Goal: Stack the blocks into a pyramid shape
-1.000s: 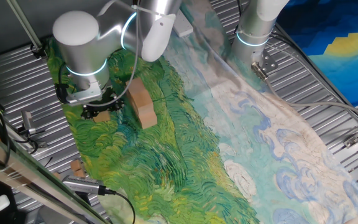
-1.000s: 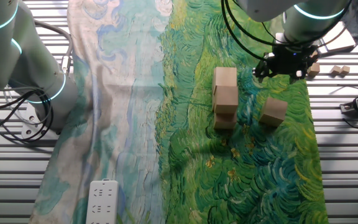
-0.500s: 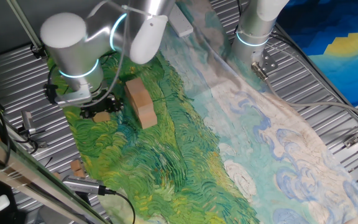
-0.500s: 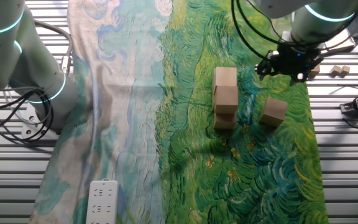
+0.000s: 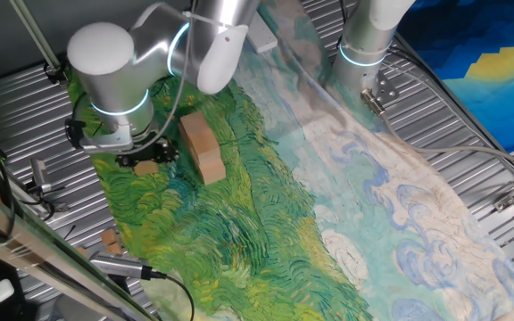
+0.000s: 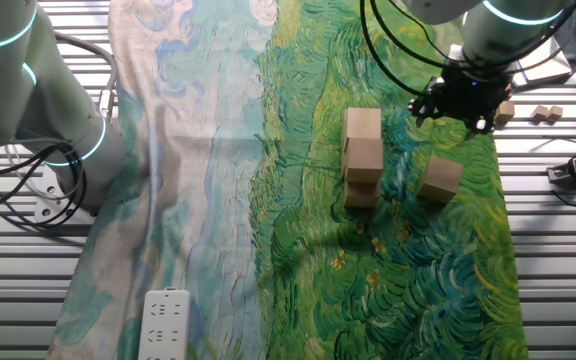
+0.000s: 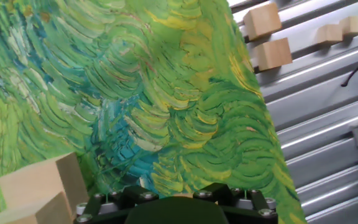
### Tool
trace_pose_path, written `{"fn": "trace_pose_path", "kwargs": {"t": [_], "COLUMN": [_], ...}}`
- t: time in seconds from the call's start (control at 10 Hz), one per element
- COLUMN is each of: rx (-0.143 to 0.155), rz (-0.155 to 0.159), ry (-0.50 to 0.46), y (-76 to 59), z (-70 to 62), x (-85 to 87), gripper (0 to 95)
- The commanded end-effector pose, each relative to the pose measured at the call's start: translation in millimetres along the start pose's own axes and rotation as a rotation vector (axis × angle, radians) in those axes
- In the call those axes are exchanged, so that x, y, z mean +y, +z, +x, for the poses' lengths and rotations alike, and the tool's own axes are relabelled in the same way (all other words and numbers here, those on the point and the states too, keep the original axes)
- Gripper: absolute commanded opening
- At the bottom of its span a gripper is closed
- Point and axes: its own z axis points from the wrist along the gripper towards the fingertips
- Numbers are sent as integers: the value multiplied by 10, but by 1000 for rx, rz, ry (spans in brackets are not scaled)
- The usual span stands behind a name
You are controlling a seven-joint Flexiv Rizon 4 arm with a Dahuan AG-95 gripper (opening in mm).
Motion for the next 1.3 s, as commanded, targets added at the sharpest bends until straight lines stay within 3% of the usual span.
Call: {"fn": "trace_pose_path", "kwargs": {"t": [0.1, 0.3, 0.6, 0.8, 1.3], "rx": [-10, -23, -40, -30, -42], "rz": [-13, 26, 32, 38, 51], "ry": [-11, -47, -81, -89, -120], "y": [41, 154, 365, 389, 503], "z": [-31, 6, 141, 197, 454], "x": [25, 22, -89, -103, -183], "gripper": [760, 760, 760, 760, 760]}}
